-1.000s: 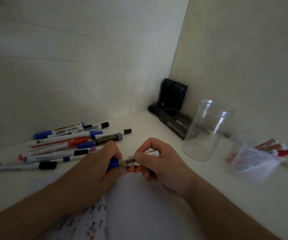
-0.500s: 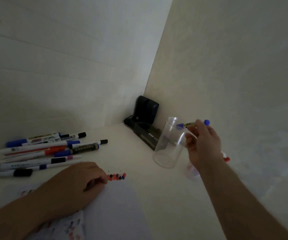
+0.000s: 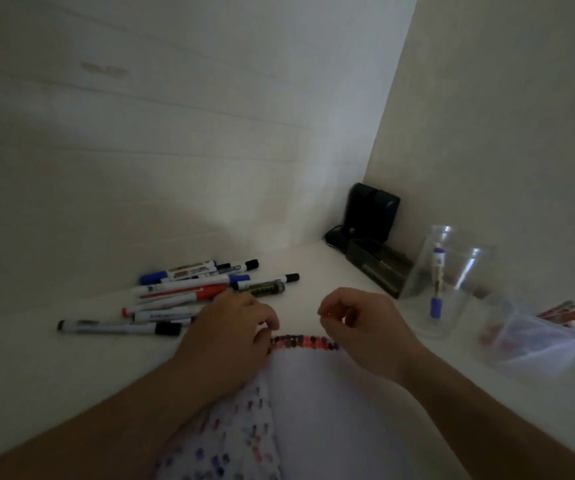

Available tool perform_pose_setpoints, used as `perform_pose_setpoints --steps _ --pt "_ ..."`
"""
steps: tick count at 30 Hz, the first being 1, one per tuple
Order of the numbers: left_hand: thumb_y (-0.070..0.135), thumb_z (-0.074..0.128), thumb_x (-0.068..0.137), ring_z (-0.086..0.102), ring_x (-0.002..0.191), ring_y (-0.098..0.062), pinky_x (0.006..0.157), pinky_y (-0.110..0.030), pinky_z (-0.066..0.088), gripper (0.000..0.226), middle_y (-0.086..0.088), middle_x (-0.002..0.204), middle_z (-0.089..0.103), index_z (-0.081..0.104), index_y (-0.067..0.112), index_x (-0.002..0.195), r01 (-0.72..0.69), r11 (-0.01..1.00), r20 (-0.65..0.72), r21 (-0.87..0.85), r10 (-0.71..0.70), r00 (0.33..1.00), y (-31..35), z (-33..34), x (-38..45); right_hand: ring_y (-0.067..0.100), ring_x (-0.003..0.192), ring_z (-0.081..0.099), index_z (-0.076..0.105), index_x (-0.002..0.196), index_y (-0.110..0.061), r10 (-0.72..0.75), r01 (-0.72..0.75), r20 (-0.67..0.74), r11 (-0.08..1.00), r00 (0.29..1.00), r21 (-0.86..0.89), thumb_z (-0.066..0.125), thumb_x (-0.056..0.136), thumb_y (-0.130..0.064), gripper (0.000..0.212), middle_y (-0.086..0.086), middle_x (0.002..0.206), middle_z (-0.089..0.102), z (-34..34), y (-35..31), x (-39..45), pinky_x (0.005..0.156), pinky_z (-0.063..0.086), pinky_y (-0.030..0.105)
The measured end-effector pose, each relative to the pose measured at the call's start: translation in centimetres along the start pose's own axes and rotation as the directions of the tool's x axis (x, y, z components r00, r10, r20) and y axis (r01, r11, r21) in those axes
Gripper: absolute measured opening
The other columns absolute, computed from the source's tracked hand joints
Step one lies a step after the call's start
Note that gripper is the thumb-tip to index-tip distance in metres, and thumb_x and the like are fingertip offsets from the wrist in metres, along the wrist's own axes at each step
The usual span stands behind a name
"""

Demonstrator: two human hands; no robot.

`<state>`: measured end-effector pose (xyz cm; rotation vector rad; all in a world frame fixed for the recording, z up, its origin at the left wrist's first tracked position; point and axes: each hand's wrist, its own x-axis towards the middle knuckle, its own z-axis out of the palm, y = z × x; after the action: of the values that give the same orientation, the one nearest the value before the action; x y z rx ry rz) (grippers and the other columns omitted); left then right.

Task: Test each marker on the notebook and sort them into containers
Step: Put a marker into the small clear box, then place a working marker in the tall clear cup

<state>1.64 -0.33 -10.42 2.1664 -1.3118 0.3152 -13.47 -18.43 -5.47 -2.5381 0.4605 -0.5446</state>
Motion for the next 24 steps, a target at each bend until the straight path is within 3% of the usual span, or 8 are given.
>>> perform_pose_setpoints --steps 2,5,9,14,17,19,22,24 --pt "0.032 0.054 0.095 0.048 0.106 -0.011 0.094 -0.034 0.043 0.019 0.018 0.110 0.060 0.065 0.042 0.105 0.072 0.990 -0.011 0.120 -0.071 0.997 -1.4 -1.1 0.6 0.003 0.069 0.065 0.068 0.092 -0.041 -0.032 0.036 0.071 0.998 0.997 -0.059 0.066 0.095 -0.023 0.018 -0.016 0.076 0.068 1.3 -0.6 1.3 0.064 0.052 0.018" --pt "0.043 0.054 0.090 0.050 0.104 -0.014 0.089 -0.036 0.043 0.008 0.016 0.102 0.057 0.058 0.043 0.097 0.161 0.933 0.014 0.323 -0.175 0.985 -3.5 -2.7 1.0 0.004 0.065 0.064 0.067 0.089 -0.041 0.001 -0.001 -0.002 1.000 1.000 0.023 0.066 0.096 -0.022 0.020 -0.012 0.071 0.067 3.0 -0.2 2.3 0.064 0.054 0.021" --pt "0.062 0.054 0.090 0.050 0.106 -0.012 0.089 -0.036 0.040 0.024 0.015 0.103 0.054 0.057 0.042 0.103 0.201 0.902 0.061 0.383 -0.242 0.968 -4.7 -2.9 1.0 0.004 0.063 0.064 0.066 0.088 -0.040 -0.006 0.015 -0.060 0.989 0.998 0.146 0.066 0.097 -0.017 0.025 -0.017 0.072 0.067 3.4 0.5 1.9 0.061 0.051 0.016" --pt "0.059 0.057 0.092 0.044 0.120 -0.020 0.095 -0.042 0.034 0.036 0.012 0.120 0.050 0.054 0.060 0.128 0.073 0.912 0.111 0.404 -0.128 0.986 -4.2 -2.8 0.6 0.005 0.061 0.063 0.067 0.087 -0.039 -0.048 0.052 -0.022 0.974 0.999 0.221 0.068 0.096 -0.014 0.026 -0.014 0.070 0.067 3.0 0.6 1.2 0.059 0.049 0.016" --pt "0.051 0.067 0.088 0.046 0.120 -0.026 0.095 -0.048 0.036 0.047 0.004 0.129 0.051 0.052 0.063 0.131 -0.006 0.869 0.115 0.495 -0.059 0.992 -3.8 -2.5 0.7 0.005 0.062 0.063 0.068 0.086 -0.038 -0.066 0.062 0.008 0.971 0.998 0.229 0.069 0.095 -0.015 0.024 -0.016 0.070 0.067 3.2 0.6 1.1 0.059 0.047 0.015" --pt "0.045 0.076 0.082 0.049 0.111 -0.025 0.089 -0.046 0.038 0.051 0.002 0.120 0.053 0.057 0.056 0.128 -0.014 0.856 0.079 0.517 -0.032 0.996 -3.6 -2.2 0.8 0.005 0.062 0.062 0.068 0.086 -0.037 -0.069 0.064 0.008 0.963 0.998 0.263 0.069 0.094 -0.015 0.023 -0.015 0.069 0.067 3.2 0.6 1.1 0.059 0.048 0.016" --pt "0.046 0.078 0.079 0.047 0.096 -0.020 0.081 -0.040 0.038 0.027 0.007 0.098 0.049 0.064 0.042 0.102 -0.027 0.872 0.014 0.488 0.023 1.000 -3.5 -2.0 0.7 0.005 0.061 0.062 0.069 0.086 -0.037 -0.069 0.065 0.003 0.957 0.998 0.284 0.069 0.094 -0.015 0.023 -0.014 0.069 0.067 3.3 0.7 1.0 0.060 0.049 0.016" --pt "0.053 0.070 0.084 0.048 0.098 -0.020 0.082 -0.040 0.038 0.021 0.007 0.098 0.051 0.063 0.038 0.097 -0.011 0.867 0.018 0.499 0.002 1.000 -3.1 -2.2 0.7 0.005 0.060 0.062 0.069 0.085 -0.036 -0.063 0.063 -0.012 0.955 0.998 0.288 0.070 0.093 -0.013 0.024 -0.012 0.067 0.067 3.2 0.8 1.0 0.059 0.048 0.015"
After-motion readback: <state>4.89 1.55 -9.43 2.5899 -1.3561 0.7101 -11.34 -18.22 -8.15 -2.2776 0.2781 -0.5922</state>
